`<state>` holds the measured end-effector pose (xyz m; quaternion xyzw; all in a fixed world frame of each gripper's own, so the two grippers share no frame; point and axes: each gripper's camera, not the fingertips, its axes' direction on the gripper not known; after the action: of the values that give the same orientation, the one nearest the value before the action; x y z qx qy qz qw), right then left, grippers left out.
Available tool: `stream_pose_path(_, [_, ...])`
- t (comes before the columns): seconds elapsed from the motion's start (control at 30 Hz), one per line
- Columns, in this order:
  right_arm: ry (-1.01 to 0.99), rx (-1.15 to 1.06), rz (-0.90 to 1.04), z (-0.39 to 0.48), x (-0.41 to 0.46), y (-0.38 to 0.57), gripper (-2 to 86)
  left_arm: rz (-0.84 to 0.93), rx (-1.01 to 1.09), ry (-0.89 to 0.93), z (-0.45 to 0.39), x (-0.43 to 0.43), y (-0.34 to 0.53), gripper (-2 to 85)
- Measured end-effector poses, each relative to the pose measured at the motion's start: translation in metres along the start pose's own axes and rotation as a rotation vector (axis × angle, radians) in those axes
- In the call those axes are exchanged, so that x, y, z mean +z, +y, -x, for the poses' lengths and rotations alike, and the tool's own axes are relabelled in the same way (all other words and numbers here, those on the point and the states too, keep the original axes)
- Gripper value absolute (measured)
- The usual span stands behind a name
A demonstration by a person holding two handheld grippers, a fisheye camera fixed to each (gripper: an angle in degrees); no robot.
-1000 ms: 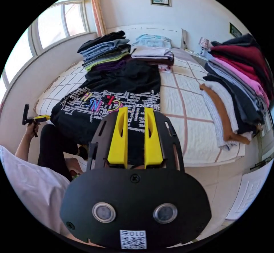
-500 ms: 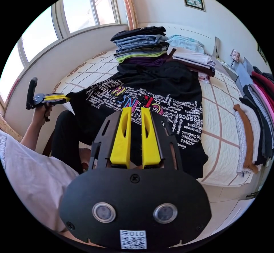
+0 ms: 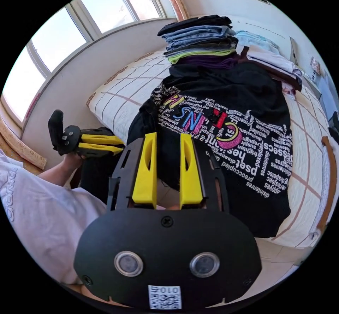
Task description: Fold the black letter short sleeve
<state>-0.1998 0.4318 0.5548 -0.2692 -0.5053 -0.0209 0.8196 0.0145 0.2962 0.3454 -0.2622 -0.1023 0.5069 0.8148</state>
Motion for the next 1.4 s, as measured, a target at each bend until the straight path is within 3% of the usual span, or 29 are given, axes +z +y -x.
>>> stream_pose_path(0.13, [0.027,-0.112,0.024,0.029,0.024,-0.032,10.8,0.087,-0.001,-0.094,-0.017,0.018,0.036,8.9])
stream_pose_path(0.27, [0.120,-0.281,0.058,0.072,0.056,-0.068,10.7,0.039,0.139,-0.304,-0.074,0.033,0.038,8.9])
stream_pose_path(0.47, [0.208,-0.351,0.160,0.092,0.108,-0.092,10.2,0.043,0.254,-0.414,-0.103,0.059,0.038,5.0])
stream_pose_path(0.7, [0.260,-0.305,0.160,0.077,0.112,-0.105,5.4,0.061,0.163,-0.255,-0.070,0.045,0.056,0.8])
stream_pose_path(0.87, [0.061,-0.137,0.110,0.024,0.081,-0.116,5.3,0.009,-0.001,-0.090,-0.032,-0.002,0.063,0.2])
stream_pose_path(1.0, [-0.016,-0.025,0.254,-0.015,0.121,-0.117,6.0,0.078,0.001,-0.077,-0.022,0.009,0.064,0.2])
stream_pose_path(1.17, [-0.119,-0.013,0.093,-0.022,0.083,-0.103,10.9,0.088,-0.014,-0.029,-0.005,0.014,0.065,0.5])
stream_pose_path(1.23, [-0.075,0.007,0.032,-0.028,0.052,-0.088,12.3,0.086,-0.033,-0.007,0.006,0.014,0.067,0.8])
stream_pose_path(1.4, [0.328,0.195,0.005,-0.074,-0.026,-0.005,13.6,0.090,-0.019,0.119,0.036,0.031,0.078,4.4])
